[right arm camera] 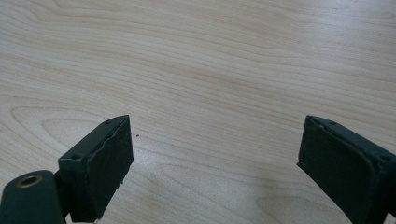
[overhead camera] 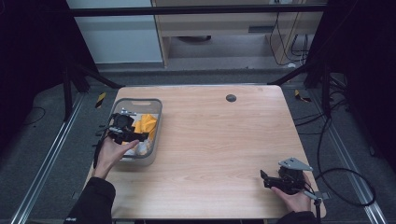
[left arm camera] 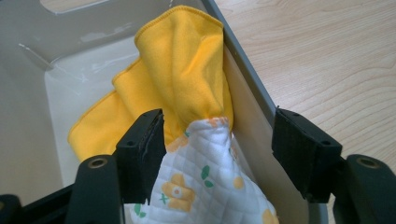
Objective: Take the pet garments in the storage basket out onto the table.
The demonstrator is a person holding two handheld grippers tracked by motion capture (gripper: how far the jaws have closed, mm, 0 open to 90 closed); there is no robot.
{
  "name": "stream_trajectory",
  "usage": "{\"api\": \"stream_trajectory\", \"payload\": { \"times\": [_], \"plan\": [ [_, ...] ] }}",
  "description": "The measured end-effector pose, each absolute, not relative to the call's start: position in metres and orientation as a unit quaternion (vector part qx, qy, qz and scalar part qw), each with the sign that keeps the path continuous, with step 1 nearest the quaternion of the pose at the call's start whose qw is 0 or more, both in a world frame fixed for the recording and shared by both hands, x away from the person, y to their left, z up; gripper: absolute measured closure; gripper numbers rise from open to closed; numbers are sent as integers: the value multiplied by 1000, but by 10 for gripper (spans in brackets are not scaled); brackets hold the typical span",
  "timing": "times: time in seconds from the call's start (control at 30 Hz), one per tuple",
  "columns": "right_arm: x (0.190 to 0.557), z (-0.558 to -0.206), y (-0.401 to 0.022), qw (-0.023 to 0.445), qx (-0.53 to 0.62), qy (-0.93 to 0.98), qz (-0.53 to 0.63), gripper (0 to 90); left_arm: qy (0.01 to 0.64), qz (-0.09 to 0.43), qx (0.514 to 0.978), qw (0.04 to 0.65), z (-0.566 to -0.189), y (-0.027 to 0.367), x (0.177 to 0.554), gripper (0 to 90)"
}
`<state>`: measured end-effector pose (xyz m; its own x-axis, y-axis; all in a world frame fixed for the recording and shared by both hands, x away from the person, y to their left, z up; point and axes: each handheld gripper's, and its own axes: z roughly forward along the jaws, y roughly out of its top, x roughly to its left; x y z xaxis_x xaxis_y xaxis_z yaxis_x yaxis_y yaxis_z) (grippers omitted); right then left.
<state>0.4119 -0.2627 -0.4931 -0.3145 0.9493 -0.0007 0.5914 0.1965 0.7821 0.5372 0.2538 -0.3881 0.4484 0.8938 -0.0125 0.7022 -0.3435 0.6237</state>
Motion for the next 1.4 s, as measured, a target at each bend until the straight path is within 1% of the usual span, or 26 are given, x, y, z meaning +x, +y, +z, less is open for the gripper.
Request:
{"api": "stream_trajectory", "payload": {
  "times": [0.33,0.83,1.0,1.3,1.4],
  "plan": [
    [412,-494,-263,256,525,732,351,100,505,160,809,256,-396,254,543,381],
    [412,-494,-262,250,526,733,350,101,514,134,812,241,-410,259,546,451],
    [413,-494,-262,253,524,735,349,101,515,130,815,232,-413,255,548,491],
    [413,-495,-261,250,522,738,346,101,510,127,823,214,-417,248,549,598],
    [413,-495,-261,249,522,738,346,101,514,125,822,211,-417,248,550,647]
  ]
}}
